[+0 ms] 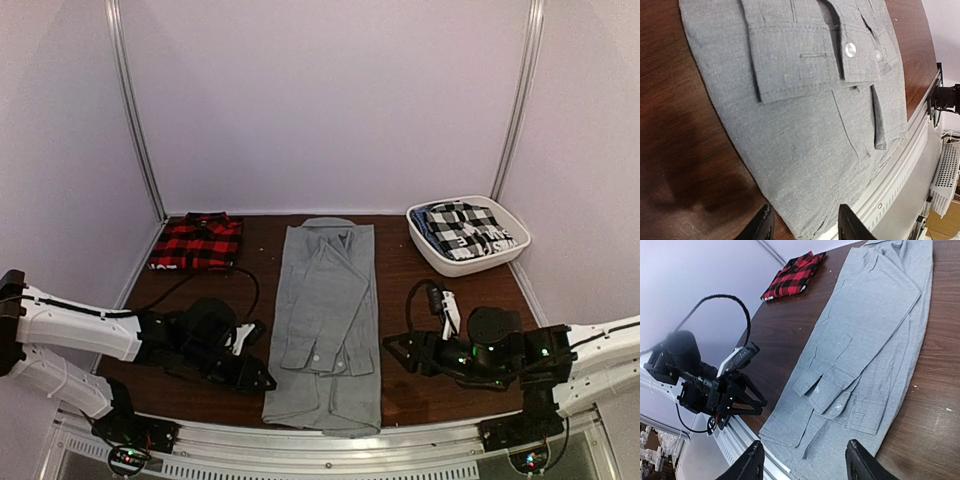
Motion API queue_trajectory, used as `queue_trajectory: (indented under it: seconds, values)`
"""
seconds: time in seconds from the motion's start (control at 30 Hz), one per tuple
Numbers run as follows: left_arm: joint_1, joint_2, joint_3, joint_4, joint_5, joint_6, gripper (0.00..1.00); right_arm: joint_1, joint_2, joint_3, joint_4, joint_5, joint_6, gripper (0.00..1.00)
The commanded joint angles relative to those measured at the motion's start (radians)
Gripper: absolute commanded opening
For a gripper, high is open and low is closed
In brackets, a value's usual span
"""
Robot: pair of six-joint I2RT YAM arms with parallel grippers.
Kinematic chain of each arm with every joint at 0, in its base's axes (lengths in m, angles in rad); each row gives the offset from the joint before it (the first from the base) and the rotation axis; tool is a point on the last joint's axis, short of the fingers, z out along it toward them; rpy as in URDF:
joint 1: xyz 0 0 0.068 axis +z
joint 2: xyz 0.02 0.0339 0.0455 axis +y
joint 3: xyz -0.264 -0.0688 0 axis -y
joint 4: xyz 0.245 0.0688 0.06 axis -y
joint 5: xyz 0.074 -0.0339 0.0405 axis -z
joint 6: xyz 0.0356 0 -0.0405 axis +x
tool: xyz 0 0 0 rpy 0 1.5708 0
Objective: Fold and stack the long sleeve shirts
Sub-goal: Smooth out the rectangle-folded shirt at the center of the board, then pick up the rectangle-folded shirt from the center of the board.
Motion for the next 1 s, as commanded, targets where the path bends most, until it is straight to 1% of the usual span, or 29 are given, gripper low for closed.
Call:
queue_trajectory:
  seconds: [0.0,0.1,0.2,0.3,0.43,0.5,0.6,0.73,0.97]
  values:
    - [-0.004,-0.046,0.02,-0.012,-0.041,0.018,0.48,-0.008,-0.149,-0.061,-0.117,0.133,0.033,0.6]
    - [-0.004,-0.06,0.006,-0.014,-0.031,0.014,0.52,-0.011,-0.185,-0.074,-0.171,0.106,0.073,0.61]
    - [-0.004,-0.063,-0.015,-0.009,-0.011,-0.001,0.53,-0.011,-0.167,-0.105,-0.173,0.035,0.146,0.59]
    - [-0.003,-0.057,-0.042,0.014,0.018,-0.026,0.53,-0.011,-0.117,-0.161,-0.076,-0.078,0.21,0.57]
    - [-0.003,-0.044,-0.067,0.044,0.034,-0.06,0.53,-0.01,-0.01,-0.244,0.132,-0.214,0.291,0.55]
    - [-0.004,-0.036,-0.074,0.064,0.046,-0.08,0.53,-0.011,0.07,-0.251,0.195,-0.284,0.294,0.52]
    - [-0.004,-0.026,-0.079,0.074,0.059,-0.093,0.53,-0.011,0.163,-0.232,0.243,-0.347,0.288,0.49]
    - [-0.004,-0.019,-0.085,0.078,0.06,-0.101,0.53,-0.011,0.243,-0.222,0.293,-0.38,0.304,0.48]
    - [0.003,0.0,-0.088,0.075,0.06,-0.101,0.53,-0.01,0.299,-0.225,0.34,-0.386,0.345,0.46]
